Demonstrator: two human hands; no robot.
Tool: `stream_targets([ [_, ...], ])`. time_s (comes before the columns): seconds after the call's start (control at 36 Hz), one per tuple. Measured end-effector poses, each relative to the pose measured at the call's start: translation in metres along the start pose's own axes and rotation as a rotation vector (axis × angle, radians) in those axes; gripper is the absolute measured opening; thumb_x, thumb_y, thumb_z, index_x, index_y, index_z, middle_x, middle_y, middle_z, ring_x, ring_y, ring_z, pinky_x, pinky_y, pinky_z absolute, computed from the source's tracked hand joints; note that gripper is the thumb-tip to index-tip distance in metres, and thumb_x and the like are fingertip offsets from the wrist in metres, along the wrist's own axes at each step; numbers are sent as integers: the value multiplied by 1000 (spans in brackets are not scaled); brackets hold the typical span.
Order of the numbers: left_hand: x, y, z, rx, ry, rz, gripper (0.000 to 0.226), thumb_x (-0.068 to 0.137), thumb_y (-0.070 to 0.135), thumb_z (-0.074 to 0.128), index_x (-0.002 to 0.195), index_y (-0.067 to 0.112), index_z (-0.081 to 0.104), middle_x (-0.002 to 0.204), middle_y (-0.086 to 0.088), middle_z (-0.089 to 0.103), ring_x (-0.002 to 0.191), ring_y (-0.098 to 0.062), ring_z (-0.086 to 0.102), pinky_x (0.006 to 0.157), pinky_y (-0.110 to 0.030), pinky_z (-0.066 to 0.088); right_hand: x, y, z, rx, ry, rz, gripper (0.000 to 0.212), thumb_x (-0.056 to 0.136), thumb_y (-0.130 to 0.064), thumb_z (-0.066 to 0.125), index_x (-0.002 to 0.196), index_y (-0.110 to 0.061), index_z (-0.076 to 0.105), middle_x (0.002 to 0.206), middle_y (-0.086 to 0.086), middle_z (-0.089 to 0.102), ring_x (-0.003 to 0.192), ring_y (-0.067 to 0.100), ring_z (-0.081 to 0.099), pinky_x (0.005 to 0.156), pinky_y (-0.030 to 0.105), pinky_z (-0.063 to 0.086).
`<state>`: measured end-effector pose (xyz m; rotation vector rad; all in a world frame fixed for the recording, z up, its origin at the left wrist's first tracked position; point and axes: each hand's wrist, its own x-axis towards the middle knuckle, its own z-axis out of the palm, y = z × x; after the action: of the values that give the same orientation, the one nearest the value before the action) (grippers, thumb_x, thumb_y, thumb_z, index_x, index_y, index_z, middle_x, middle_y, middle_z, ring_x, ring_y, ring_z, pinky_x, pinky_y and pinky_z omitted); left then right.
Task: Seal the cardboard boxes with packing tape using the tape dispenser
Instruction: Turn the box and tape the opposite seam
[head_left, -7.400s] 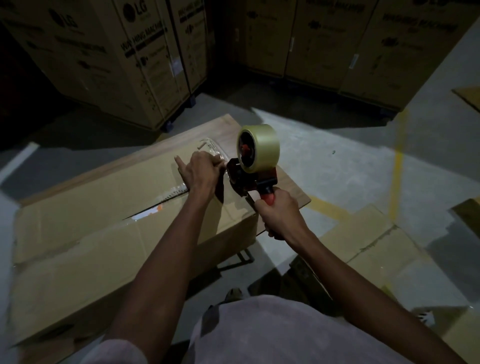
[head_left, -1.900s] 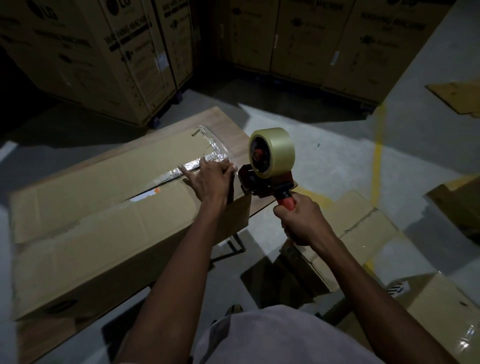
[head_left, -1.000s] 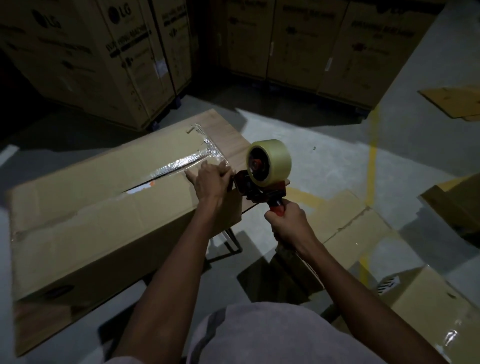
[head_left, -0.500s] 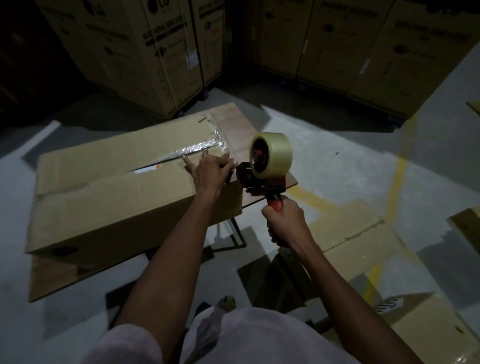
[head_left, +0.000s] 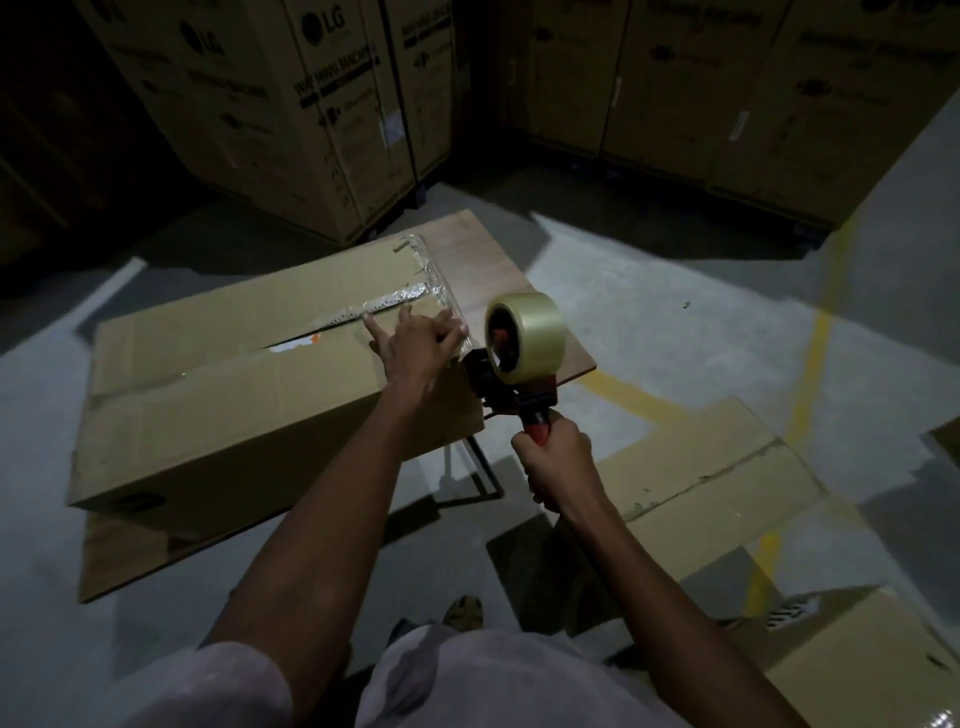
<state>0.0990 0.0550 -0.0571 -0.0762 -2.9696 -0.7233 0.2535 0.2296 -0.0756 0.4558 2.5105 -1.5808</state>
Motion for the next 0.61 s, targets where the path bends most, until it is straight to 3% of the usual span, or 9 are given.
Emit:
stream_targets([
  [0.14, 6, -14, 0, 36, -150, 85, 59, 98, 68, 39, 145, 36, 54, 159, 11, 40, 156, -30, 7, 112, -72, -16, 2, 3, -1, 26, 10, 23, 6, 92, -26, 62, 92, -26, 56, 76, 11, 60, 56, 23, 56, 42, 25, 45],
  [0.25, 9, -20, 2, 22, -150, 89, 60, 95, 70, 44, 143, 37, 56, 158, 13, 41, 156, -29, 5, 112, -74, -13, 3, 0, -4, 10, 8, 24, 5, 90, -26, 62, 90, -24, 57, 75, 11, 60, 55, 23, 56, 41, 24, 45],
  [0.42, 8, -16, 4, -2, -112, 68, 59, 94, 70, 46, 141, 36, 59, 157, 17, 41, 156, -25, 7, 113, -71, -12, 1, 0, -16, 81, 18, 55, 7, 88, -25, 62, 90, -19, 58, 67, 9, 59, 50, 23, 56, 46, 34, 51],
  [0.61, 9, -16, 2, -15, -102, 53, 56, 95, 68, 48, 140, 36, 59, 157, 17, 42, 156, -24, 6, 113, -68, -14, -6, 6, -25, 59, -23, 62, 8, 88, -25, 63, 92, -20, 58, 71, 7, 59, 50, 17, 55, 45, 30, 48],
])
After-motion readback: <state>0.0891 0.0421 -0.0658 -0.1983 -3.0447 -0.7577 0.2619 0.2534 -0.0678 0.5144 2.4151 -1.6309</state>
